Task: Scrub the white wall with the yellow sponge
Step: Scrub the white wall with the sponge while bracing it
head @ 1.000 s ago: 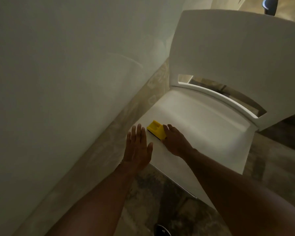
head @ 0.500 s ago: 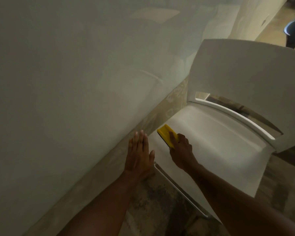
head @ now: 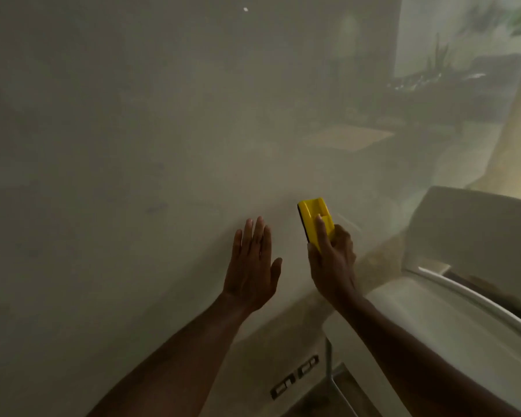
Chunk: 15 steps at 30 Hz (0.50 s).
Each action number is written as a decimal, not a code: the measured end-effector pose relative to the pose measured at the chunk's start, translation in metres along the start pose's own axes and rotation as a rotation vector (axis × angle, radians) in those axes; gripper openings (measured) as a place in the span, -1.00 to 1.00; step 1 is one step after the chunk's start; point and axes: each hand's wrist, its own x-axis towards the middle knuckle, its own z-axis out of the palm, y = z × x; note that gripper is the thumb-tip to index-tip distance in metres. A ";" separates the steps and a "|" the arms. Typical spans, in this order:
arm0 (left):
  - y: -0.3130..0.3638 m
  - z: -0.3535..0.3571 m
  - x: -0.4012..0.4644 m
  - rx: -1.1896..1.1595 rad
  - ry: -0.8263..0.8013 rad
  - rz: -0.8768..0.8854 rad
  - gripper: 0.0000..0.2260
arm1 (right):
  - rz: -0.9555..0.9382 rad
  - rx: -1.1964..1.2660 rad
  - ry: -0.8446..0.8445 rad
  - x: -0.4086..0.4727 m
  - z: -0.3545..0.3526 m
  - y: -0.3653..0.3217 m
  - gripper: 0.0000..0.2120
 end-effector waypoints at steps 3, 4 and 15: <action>-0.034 -0.058 0.006 0.074 0.127 0.012 -0.39 | -0.095 0.056 0.099 0.024 -0.012 -0.060 -0.35; -0.042 -0.074 0.009 0.087 0.161 0.020 -0.39 | -0.111 0.058 0.123 0.032 -0.015 -0.074 -0.37; -0.161 -0.273 0.002 0.318 0.446 -0.018 -0.38 | -0.355 0.208 0.306 0.095 -0.030 -0.272 -0.41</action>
